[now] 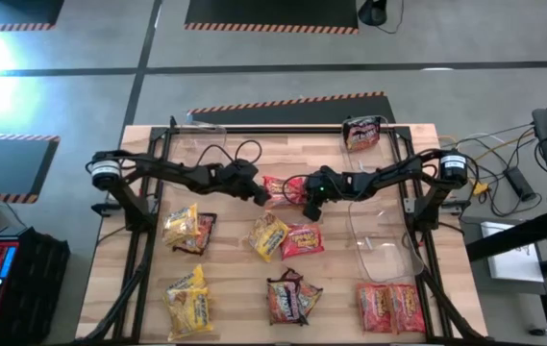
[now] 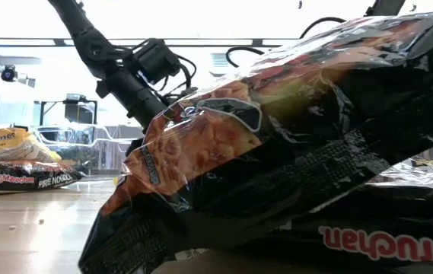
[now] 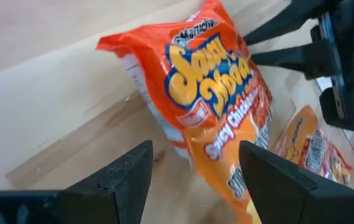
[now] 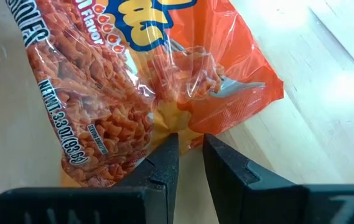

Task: Sort Maruchan noodles
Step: Put the orange noodle pack into the bottom transparent bin

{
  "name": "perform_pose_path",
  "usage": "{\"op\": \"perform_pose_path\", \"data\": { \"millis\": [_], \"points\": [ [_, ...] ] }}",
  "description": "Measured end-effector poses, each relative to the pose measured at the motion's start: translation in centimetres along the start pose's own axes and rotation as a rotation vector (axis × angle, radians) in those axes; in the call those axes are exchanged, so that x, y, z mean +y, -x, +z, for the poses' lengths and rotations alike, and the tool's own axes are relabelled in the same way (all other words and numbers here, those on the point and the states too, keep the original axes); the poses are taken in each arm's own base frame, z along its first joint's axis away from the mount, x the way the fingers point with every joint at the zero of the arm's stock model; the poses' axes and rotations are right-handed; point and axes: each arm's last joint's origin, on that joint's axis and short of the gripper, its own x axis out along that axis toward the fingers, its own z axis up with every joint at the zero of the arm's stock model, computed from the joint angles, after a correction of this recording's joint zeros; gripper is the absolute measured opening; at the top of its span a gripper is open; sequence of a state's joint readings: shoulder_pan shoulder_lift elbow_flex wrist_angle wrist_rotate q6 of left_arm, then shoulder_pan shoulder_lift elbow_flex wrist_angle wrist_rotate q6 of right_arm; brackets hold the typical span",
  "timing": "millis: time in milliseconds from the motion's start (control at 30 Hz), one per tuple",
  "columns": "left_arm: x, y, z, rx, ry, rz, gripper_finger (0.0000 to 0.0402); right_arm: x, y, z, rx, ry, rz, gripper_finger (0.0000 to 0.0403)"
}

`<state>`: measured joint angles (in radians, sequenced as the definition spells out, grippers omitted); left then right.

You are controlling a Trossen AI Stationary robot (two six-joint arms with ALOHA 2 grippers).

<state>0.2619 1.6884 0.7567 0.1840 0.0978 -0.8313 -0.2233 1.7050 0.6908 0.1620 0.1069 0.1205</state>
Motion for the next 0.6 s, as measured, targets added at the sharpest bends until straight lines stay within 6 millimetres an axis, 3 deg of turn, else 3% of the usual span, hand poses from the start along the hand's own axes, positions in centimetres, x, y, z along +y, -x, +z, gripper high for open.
{"op": "perform_pose_path", "data": {
  "millis": [300, 600],
  "points": [
    [0.6, -2.8, -0.3, -0.043, 0.016, -0.073, 0.0220, 0.0, 0.0, 0.0, -0.002, -0.002, 0.000, 0.0067],
    [0.5, -3.3, 0.0, -0.108, -0.013, -0.126, 0.0220, 0.0, 0.0, -0.2, 0.010, -0.001, -0.001, 0.0067]
  ]
}}
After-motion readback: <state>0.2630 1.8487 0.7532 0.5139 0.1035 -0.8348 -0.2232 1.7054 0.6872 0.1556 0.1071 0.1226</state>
